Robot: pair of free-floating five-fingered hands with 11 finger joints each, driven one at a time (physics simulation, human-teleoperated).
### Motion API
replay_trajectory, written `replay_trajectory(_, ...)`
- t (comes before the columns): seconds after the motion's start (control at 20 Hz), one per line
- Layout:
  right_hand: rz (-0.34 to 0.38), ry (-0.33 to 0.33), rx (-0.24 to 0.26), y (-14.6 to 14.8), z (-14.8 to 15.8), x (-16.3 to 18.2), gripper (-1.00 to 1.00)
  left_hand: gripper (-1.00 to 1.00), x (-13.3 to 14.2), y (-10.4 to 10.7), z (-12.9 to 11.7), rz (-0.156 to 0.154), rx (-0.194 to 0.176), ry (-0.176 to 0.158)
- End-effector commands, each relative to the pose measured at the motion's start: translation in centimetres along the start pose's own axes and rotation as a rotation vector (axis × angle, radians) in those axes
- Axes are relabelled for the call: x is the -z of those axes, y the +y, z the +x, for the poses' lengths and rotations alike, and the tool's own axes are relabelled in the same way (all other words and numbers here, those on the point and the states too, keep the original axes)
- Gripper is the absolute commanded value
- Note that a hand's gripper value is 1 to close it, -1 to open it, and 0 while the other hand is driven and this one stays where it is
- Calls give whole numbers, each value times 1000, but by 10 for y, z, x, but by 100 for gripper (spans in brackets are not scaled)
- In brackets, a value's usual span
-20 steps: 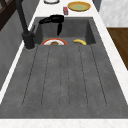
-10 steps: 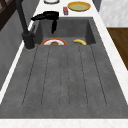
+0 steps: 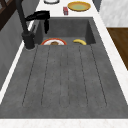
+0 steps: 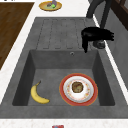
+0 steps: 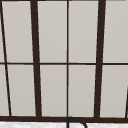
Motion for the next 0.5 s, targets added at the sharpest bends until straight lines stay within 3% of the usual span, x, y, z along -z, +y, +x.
replay_trajectory(0.0,122,16,-18,4,-2,17,-100,0,0,0,0,0,0,0)
replay_trajectory(0.1,136,14,-3,7,-6,31,-100,0,0,0,0,0,0,0)
replay_trajectory(0.4,264,19,11,22,-11,62,-100,0,0,0,0,0,0,0)
replay_trajectory(0.45,283,19,14,25,-12,67,100,0,0,0,0,0,0,0)
